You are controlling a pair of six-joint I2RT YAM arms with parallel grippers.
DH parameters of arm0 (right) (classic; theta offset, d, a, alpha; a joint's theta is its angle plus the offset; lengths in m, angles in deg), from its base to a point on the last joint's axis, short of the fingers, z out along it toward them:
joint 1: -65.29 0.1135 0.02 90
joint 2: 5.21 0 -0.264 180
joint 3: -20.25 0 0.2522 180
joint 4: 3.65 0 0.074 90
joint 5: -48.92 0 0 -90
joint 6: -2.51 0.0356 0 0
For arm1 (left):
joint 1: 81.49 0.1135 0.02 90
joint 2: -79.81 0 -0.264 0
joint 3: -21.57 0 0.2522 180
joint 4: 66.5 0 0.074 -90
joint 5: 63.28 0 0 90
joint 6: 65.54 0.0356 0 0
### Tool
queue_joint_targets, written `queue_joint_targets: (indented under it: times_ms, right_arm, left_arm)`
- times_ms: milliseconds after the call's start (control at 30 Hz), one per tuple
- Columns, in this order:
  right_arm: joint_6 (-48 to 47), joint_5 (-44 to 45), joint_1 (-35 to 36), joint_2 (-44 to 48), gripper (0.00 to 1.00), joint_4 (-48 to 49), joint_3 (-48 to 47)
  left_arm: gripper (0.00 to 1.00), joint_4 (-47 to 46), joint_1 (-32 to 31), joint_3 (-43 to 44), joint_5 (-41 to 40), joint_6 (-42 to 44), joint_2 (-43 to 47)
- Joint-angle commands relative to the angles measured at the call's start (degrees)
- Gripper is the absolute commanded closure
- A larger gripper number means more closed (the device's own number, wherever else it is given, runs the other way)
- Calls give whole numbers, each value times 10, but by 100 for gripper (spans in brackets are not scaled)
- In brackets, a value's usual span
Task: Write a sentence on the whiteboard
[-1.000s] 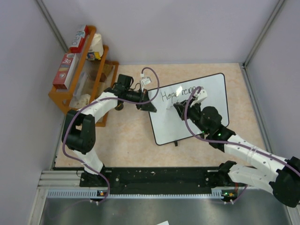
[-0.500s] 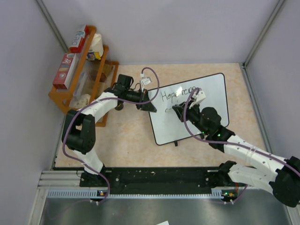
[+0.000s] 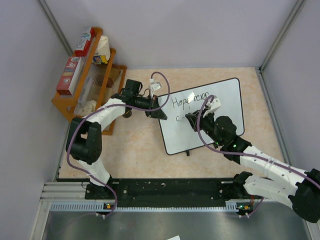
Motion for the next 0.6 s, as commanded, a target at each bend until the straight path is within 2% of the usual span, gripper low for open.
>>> queue_joint_targets:
  times_ms: [0,567]
  right_arm:
    - [-6,47,4,8,100,1,-3]
    - [5,57,4,3,100,23,-18]
  left_arm:
    - [100,30,-14,-29,-179,91,-17]
    - [100,28,-15,-30,-181,91,-19]
